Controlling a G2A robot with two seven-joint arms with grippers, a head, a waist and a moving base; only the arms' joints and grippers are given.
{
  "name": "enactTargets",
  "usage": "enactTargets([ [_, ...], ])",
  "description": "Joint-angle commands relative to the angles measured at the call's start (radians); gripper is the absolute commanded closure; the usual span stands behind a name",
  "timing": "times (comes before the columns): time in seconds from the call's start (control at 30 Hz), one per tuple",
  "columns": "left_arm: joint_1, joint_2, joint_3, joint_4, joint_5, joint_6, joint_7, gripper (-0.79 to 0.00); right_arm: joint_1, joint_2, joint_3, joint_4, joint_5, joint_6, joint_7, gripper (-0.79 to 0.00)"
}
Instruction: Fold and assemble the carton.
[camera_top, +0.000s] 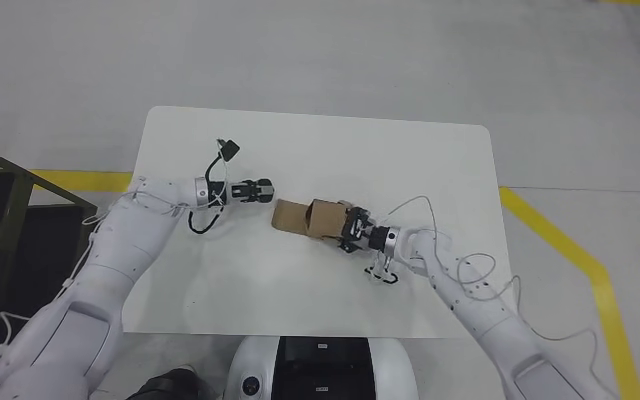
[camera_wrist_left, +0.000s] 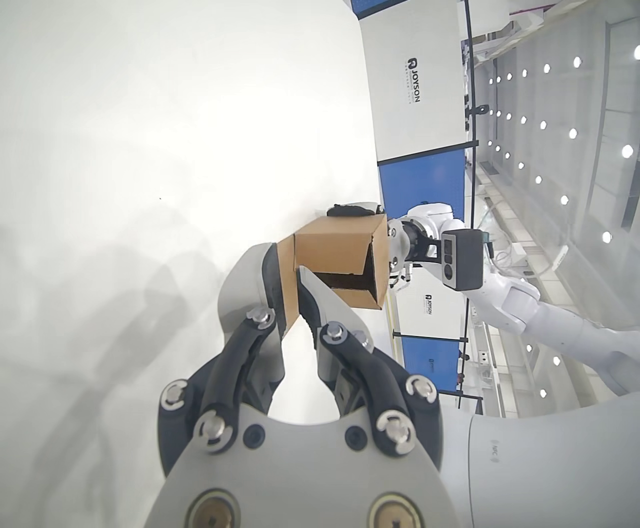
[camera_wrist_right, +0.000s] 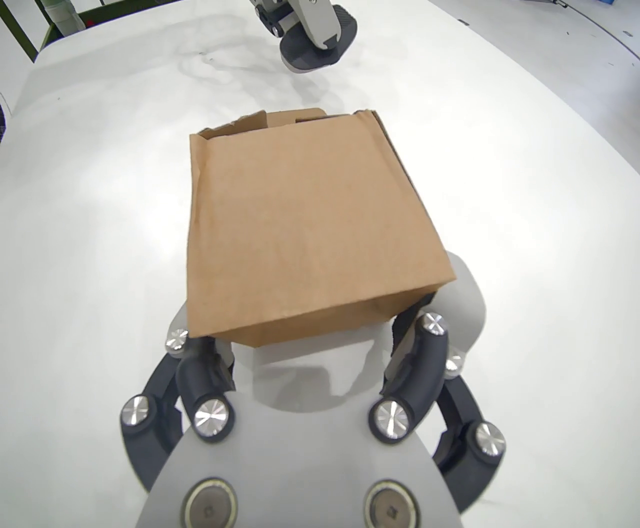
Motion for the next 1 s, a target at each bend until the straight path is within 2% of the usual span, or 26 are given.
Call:
enactTargets([
  [0.0, 0.001, 0.001, -0.004, -0.003, -0.002, 0.003, -0.003, -0.062, 0.005, -0.002, -0.004, 0.011, -0.007, -0.002, -0.016, -0.194],
  [0.07, 0.002, 0.001, -0.010, -0.001, -0.003, 0.004, -0.002, -0.065, 0.006, -0.003, -0.005, 0.013, -0.005, 0.000, -0.032, -0.256],
  [0.3, 0.018, 0.013, -0.047, 0.019, 0.005, 0.004, 0.023, -0.074, -0.007, 0.004, 0.023, -0.023, 0.026, 0.002, -0.048, -0.283],
  [0.47, 0.042, 0.019, -0.058, 0.001, 0.002, 0.012, -0.007, -0.080, -0.028, 0.015, 0.053, -0.079, 0.043, -0.005, -0.024, -0.317],
  [0.7, 0.057, 0.009, -0.046, -0.032, -0.069, 0.004, -0.063, -0.068, -0.055, 0.026, 0.083, -0.141, 0.058, -0.007, 0.008, -0.323],
  [0.97, 0.041, -0.008, -0.035, -0.012, -0.176, -0.036, -0.130, -0.058, -0.078, 0.036, 0.103, -0.180, 0.051, -0.015, 0.000, -0.339],
])
